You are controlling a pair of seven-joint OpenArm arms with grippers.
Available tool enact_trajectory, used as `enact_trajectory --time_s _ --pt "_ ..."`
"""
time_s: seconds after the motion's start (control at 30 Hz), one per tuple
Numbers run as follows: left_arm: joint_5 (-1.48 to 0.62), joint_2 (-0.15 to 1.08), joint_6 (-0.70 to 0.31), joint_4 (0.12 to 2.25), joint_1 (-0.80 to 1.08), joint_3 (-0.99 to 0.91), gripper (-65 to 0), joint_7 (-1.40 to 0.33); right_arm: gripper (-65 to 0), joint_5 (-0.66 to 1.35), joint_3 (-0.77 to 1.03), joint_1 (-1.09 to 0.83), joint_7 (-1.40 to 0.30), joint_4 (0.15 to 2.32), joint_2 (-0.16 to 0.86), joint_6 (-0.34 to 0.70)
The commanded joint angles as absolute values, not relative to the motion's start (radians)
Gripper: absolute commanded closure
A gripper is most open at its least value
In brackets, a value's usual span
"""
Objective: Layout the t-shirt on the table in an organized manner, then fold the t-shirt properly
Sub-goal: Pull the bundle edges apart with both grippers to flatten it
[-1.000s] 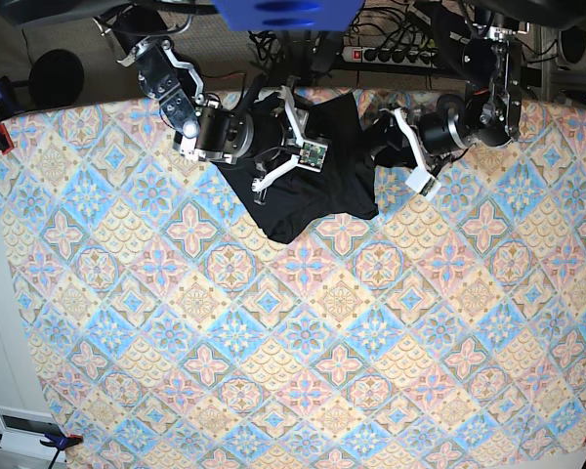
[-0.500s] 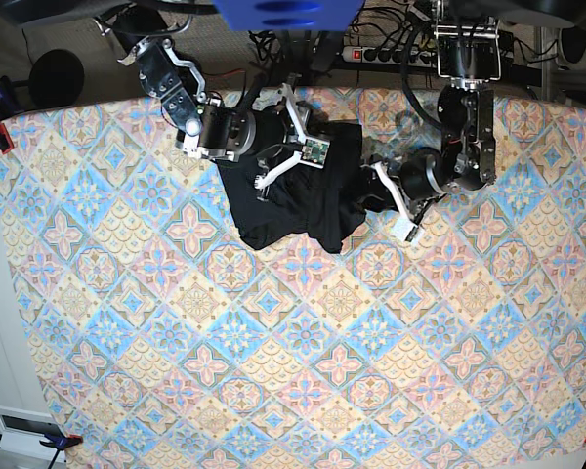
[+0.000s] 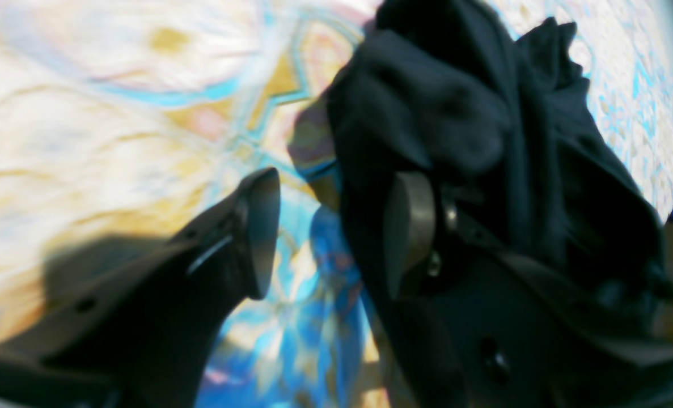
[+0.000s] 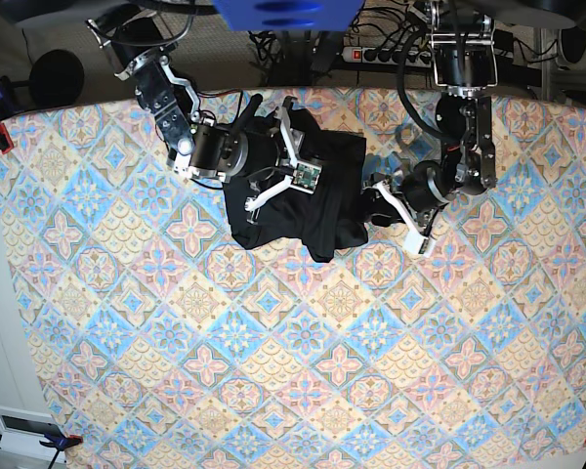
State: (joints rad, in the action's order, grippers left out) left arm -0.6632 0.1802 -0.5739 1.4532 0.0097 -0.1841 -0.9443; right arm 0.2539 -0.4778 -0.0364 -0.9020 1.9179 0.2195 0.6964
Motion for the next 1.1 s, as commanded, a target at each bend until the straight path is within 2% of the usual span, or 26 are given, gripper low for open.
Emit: enact_trajectory --time_s 0.0,0.13,0.27,0.87,1.07 --pt "-0.697 0.188 -0.581 1.517 0.031 -0.214 -28.8 -0.949 -18.2 0.268 -0.458 -0.021 -0.875 1.96 0.223 0.698" --pt "-0.727 0.193 -0.582 1.759 0.166 -0.26 -28.8 -1.013 -18.2 0.269 -0.394 -0.021 -0.875 1.983 0.223 0.698" --pt "-0.734 0.213 -0.582 1.877 0.243 -0.255 -28.8 -1.046 -18.2 0.269 -0.346 -0.021 -0.877 1.983 0.223 0.698" --pt "-0.734 0.196 -0.582 1.883 0.255 -0.082 -29.1 -1.05 -18.2 0.269 -0.289 -0.022 -0.88 1.983 0.248 0.698" --pt "-0.728 0.177 -0.582 1.767 0.22 -0.033 -29.0 -1.043 -18.2 0.269 -0.289 -0.022 -0.881 1.983 0.248 0.698"
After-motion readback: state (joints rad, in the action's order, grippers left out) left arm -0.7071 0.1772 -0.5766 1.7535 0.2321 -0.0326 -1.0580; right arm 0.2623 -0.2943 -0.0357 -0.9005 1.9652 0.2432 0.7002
